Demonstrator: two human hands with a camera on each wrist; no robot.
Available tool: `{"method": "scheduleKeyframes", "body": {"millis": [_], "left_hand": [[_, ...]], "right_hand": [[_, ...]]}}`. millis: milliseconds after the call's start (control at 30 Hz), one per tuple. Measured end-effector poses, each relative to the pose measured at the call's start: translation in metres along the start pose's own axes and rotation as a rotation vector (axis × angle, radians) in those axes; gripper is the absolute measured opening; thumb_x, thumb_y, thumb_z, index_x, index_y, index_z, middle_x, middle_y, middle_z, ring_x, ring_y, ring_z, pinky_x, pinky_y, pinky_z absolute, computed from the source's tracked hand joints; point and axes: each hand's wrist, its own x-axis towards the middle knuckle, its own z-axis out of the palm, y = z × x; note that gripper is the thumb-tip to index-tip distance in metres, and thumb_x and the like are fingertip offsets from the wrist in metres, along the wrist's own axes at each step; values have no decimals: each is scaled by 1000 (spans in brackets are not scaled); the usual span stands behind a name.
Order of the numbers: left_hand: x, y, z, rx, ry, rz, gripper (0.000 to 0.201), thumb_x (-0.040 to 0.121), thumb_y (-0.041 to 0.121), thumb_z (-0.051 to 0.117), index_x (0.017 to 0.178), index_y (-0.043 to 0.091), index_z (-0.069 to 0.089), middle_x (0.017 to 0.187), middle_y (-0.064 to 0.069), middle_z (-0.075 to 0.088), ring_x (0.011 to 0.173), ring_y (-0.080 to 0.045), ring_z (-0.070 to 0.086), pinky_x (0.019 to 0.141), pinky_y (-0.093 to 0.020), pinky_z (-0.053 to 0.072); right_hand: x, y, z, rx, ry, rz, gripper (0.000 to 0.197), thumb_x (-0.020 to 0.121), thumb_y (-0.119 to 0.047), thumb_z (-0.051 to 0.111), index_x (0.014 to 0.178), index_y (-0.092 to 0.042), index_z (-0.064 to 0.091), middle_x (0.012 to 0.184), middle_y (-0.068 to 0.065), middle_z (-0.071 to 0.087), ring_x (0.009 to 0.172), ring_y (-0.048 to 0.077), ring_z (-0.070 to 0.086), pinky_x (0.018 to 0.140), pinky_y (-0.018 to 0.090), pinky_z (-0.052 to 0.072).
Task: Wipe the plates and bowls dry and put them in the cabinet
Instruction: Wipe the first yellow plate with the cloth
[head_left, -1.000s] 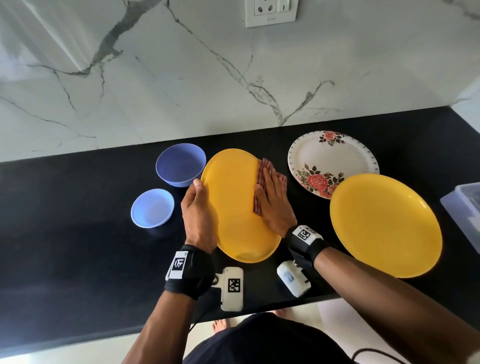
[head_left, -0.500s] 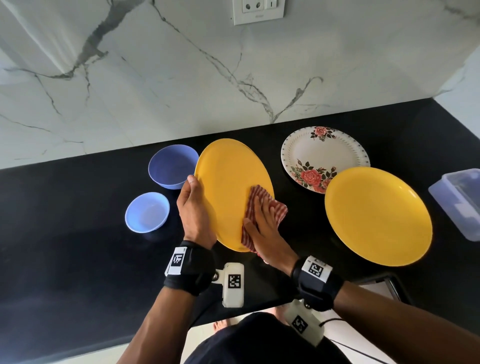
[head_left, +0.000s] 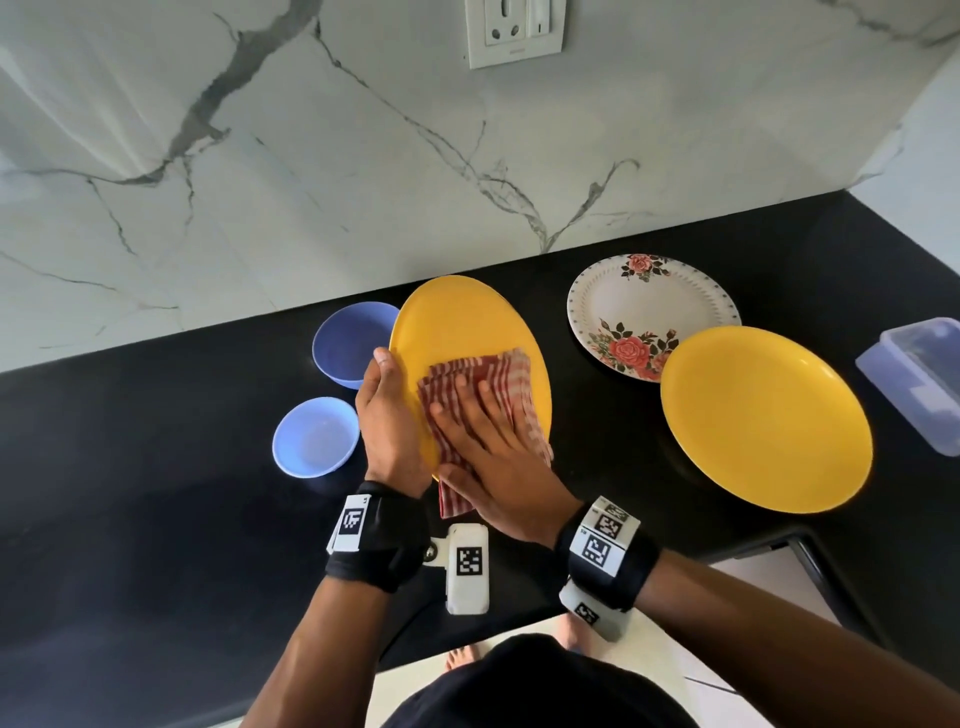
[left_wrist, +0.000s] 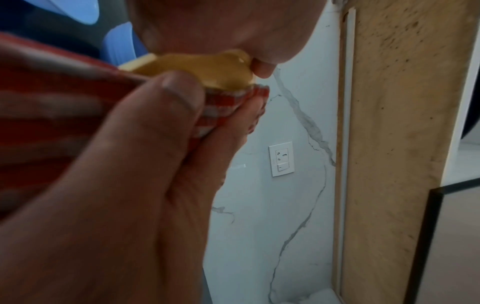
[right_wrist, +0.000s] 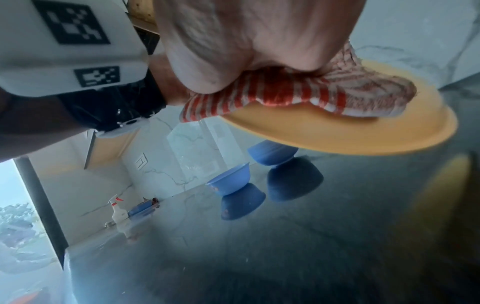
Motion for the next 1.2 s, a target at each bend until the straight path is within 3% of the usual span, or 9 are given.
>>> {"method": "scheduleKeyframes", "body": {"millis": [133, 400, 600, 700, 767, 900, 1000, 1133, 1200], "left_hand": [[-5, 13, -6, -2, -52, -49, 45, 113, 44, 34, 114, 12, 65, 110, -10, 78, 107, -26, 75, 88, -40, 63], [-16, 21, -27, 84, -134, 29, 42, 113, 37, 35, 130, 16, 66, 131, -10, 72, 128, -28, 66, 112, -51, 49], [-20, 25, -28, 110, -183, 77, 43, 105, 47, 47, 109, 9, 65, 109, -19, 66, 104, -33, 62, 101, -56, 50], [-25, 22, -22, 130, -175, 83, 42, 106, 44, 46, 107, 4, 62, 102, -16, 62, 94, -29, 57, 88, -49, 52], [-27, 19, -17, 158, -169, 115, 46, 111, 41, 43, 106, -1, 59, 99, -14, 58, 90, -27, 51, 82, -43, 48], [-30, 16, -6, 248, -170, 204, 61, 102, 53, 50, 93, -7, 46, 89, -11, 47, 84, -27, 39, 78, -43, 38], [-33, 16, 0, 288, -126, 247, 46, 108, 42, 49, 79, 8, 37, 79, -10, 36, 74, -23, 34, 70, -35, 35], [-37, 25, 4, 317, -19, 319, 38, 113, 28, 43, 76, 18, 36, 69, 7, 40, 65, -8, 36, 63, -26, 36], [-41, 29, 6, 316, 41, 363, 38, 113, 27, 41, 77, 17, 37, 70, 7, 40, 65, -7, 37, 62, -24, 37]], "right_hand": [[26, -11, -7, -9, 27, -18, 66, 103, -61, 23, 158, -41, -9, 170, -3, -16, 155, 19, -18, 123, 60, -2], [62, -27, -26, -8, 150, 62, 66, 98, -71, 18, 158, -47, 5, 170, -10, -7, 157, 16, -11, 119, 69, 7], [75, -22, -43, 80, 271, 139, 64, 98, -68, 24, 157, -43, 20, 170, -10, 7, 157, 15, -4, 119, 69, 2], [82, -4, -55, 108, 318, 229, 64, 99, -66, 22, 157, -38, 28, 167, -9, 20, 156, 15, 9, 122, 61, 8], [85, 15, -65, 166, 371, 209, 58, 104, -61, 26, 154, -33, 36, 162, -7, 34, 151, 16, 27, 120, 57, 26], [70, 57, -84, 379, 492, 242, 42, 107, -31, 48, 149, -23, 49, 145, -3, 57, 125, 10, 57, 97, 38, 56], [47, 82, -96, 550, 505, 388, 38, 103, -13, 55, 141, -15, 58, 134, -9, 60, 117, 6, 61, 91, 14, 52], [30, 109, -108, 690, 457, 375, 32, 105, -23, 52, 134, -24, 63, 127, -17, 66, 113, -5, 63, 97, 23, 54], [26, 118, -116, 554, 420, 364, 32, 106, -16, 51, 136, -20, 62, 115, -19, 65, 92, -21, 60, 80, 5, 49]]}}
